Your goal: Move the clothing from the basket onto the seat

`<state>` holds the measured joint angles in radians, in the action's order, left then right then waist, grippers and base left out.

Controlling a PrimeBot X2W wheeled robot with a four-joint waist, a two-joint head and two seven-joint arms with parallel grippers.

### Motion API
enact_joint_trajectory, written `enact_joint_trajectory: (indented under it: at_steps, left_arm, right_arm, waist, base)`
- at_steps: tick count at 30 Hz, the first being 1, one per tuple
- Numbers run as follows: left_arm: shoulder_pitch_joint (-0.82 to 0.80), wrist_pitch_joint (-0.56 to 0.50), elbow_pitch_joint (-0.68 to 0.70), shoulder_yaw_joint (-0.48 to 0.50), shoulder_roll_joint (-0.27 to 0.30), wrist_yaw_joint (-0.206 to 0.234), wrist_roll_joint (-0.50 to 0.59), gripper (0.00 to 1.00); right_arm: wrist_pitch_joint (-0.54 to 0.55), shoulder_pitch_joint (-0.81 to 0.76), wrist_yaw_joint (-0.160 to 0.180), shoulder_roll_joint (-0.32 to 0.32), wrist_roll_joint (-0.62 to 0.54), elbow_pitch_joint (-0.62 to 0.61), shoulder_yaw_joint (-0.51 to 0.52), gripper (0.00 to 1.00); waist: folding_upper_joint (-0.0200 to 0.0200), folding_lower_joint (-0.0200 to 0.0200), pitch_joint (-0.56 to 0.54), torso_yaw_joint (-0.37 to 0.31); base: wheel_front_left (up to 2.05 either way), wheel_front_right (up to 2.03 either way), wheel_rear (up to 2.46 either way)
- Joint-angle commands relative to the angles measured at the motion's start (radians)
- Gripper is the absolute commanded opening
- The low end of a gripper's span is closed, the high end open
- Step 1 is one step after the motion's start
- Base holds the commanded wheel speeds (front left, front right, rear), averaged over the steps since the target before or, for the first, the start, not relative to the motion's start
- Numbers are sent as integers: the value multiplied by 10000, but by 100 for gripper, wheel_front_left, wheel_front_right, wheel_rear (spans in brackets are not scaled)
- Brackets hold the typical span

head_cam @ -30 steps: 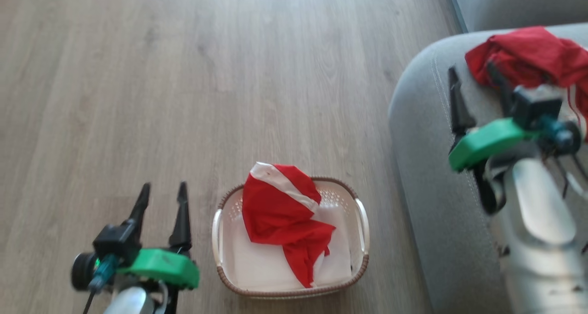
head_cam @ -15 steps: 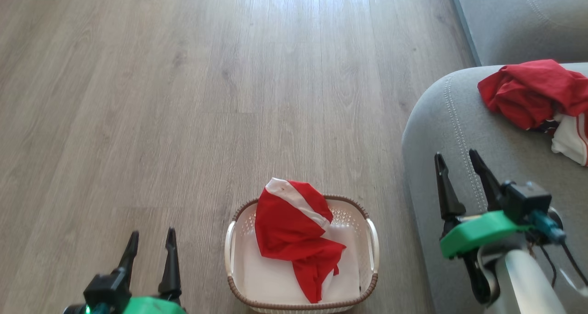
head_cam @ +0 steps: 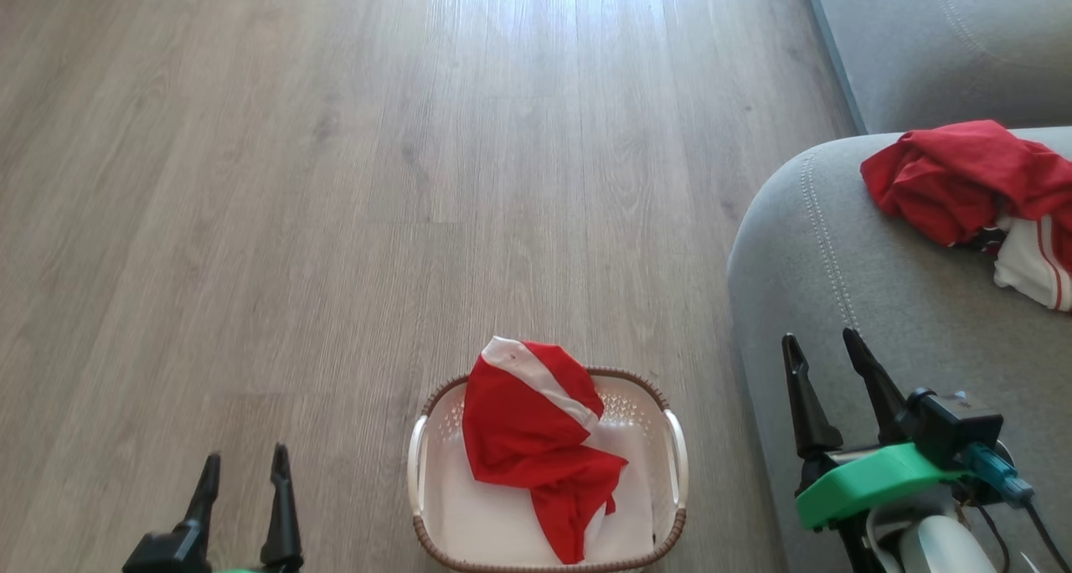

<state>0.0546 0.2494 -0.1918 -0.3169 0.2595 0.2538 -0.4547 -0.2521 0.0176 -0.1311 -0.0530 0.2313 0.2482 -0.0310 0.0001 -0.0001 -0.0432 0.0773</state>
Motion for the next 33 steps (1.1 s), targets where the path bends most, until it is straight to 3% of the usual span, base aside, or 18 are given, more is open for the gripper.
enact_joint_trajectory:
  at_steps: [1, 33]
  left_arm:
    - [-169, 124, 221, 482, 105, -38, 106, 100]
    - [-124, 124, -196, 561, -163, -490, 546, 100]
  right_arm:
    - [-67, 221, 4, 27, 51, -405, -203, 100]
    - [-84, 12, 4, 28, -120, -365, 137, 100]
  waist:
    - [-1, 1, -18, -13]
    - [-1, 1, 1, -85]
  base:
    - [0, 0, 0]
    - [0, 0, 0]
